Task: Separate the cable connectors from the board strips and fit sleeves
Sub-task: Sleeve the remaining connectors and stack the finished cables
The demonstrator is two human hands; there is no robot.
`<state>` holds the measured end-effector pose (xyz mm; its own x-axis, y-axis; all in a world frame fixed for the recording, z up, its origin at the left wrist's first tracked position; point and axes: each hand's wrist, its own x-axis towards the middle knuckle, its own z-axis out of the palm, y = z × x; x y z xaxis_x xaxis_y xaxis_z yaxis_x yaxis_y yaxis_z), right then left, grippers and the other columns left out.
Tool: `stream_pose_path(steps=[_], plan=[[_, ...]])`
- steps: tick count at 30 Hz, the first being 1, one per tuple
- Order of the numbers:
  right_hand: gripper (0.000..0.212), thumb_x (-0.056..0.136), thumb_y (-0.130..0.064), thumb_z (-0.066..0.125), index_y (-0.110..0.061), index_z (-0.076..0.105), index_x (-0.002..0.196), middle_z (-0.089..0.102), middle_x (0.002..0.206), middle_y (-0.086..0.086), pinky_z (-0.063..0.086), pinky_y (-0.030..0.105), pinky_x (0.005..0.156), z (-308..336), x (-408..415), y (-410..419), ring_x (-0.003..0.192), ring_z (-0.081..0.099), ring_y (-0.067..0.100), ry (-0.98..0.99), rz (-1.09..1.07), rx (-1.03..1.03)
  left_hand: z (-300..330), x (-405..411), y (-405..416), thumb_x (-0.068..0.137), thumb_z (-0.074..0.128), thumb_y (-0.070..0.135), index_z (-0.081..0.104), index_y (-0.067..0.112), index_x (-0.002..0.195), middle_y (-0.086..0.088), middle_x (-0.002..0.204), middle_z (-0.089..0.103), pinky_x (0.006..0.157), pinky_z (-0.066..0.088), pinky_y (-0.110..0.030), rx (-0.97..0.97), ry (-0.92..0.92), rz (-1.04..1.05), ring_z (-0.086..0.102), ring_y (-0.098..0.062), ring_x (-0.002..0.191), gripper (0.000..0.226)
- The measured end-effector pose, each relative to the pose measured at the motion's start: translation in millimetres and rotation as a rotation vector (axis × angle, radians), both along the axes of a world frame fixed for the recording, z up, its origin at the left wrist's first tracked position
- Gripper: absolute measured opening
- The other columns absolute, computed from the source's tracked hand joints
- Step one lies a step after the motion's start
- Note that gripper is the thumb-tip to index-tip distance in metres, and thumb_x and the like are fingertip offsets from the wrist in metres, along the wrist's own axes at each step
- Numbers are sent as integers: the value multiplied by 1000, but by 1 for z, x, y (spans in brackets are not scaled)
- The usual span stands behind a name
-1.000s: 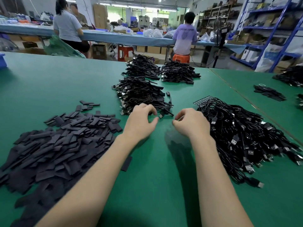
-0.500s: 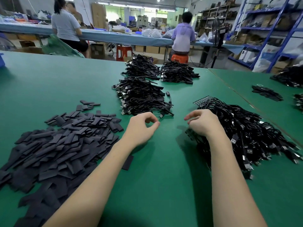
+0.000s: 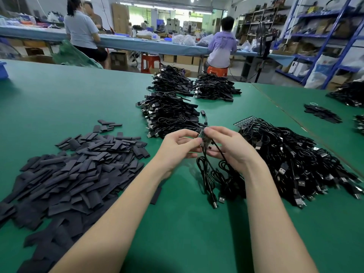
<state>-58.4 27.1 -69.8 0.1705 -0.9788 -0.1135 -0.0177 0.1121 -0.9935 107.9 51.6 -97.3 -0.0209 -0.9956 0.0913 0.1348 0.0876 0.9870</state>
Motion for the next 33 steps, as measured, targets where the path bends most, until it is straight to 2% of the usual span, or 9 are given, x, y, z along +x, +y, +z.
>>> stream_pose_path(steps=[3, 8, 12, 14, 19, 23, 26, 29, 33], plan=[[48, 83, -34, 85, -16, 62, 122, 78, 97, 7, 62, 34, 84, 2, 2, 2, 71, 73, 14, 245, 91, 17, 0, 6, -2, 91, 72, 9, 72, 18, 90, -10, 88, 74, 73, 60, -28, -96, -208, 98, 72, -17, 78, 10], [66, 77, -55, 83, -32, 45, 126, 79, 81, -13, 42, 21, 73, 22, -1, 6, 78, 71, -8, 719, 284, -91, 7, 17, -8, 95, 68, 16, 70, 24, 95, -20, 104, 67, 82, 63, -39, -179, -331, 130, 71, -21, 74, 8], [38, 79, -40, 87, -36, 52, 95, 64, 56, -25, 42, 13, 54, 11, 20, 6, 53, 60, -12, 664, 254, -178, 12, 18, -9, 96, 65, 16, 68, 24, 97, -16, 99, 63, 76, 64, -41, -253, -381, 138, 66, -17, 66, 9], [34, 80, -33, 84, -30, 60, 104, 63, 55, -21, 42, 21, 55, 7, 28, 7, 53, 57, -1, 635, 270, -159, 13, 20, -8, 97, 64, 15, 68, 24, 97, -7, 92, 61, 70, 64, -35, -280, -398, 145, 63, -11, 59, 10], [38, 83, -18, 78, -23, 56, 113, 74, 104, 8, 46, 29, 64, 14, 20, 6, 75, 66, 19, 517, 241, -106, 17, 31, -13, 99, 62, 15, 67, 19, 103, -1, 92, 60, 79, 60, -42, -275, -387, 130, 67, -11, 57, 7], [44, 89, -9, 75, -26, 50, 120, 74, 114, 22, 51, 45, 87, 15, 20, 8, 110, 70, 42, 292, 363, -2, 18, 33, -16, 97, 66, 13, 70, 15, 105, 6, 79, 62, 70, 60, -32, -265, -320, 135, 61, -5, 62, 9], [48, 90, -3, 73, -33, 50, 120, 78, 102, 8, 59, 35, 80, 7, 20, 14, 85, 74, 26, -18, 503, 135, 13, 33, -16, 95, 68, 13, 67, 16, 102, 10, 74, 70, 67, 56, -23, -182, -194, 135, 65, -3, 72, 8], [39, 90, -13, 73, -20, 57, 125, 73, 119, 14, 59, 43, 94, -7, 22, 9, 102, 74, 34, -220, 307, 145, 3, 35, -15, 96, 68, 17, 67, 18, 98, -2, 91, 74, 79, 51, -32, -78, -167, 154, 66, -11, 83, 3], [21, 95, -28, 72, -15, 73, 112, 76, 105, 1, 58, 26, 81, -15, 28, 1, 94, 74, 18, -92, 8, -19, -2, 32, -13, 97, 65, 14, 64, 15, 98, -4, 83, 72, 71, 52, -32, -11, -108, 121, 63, -15, 75, 2]])
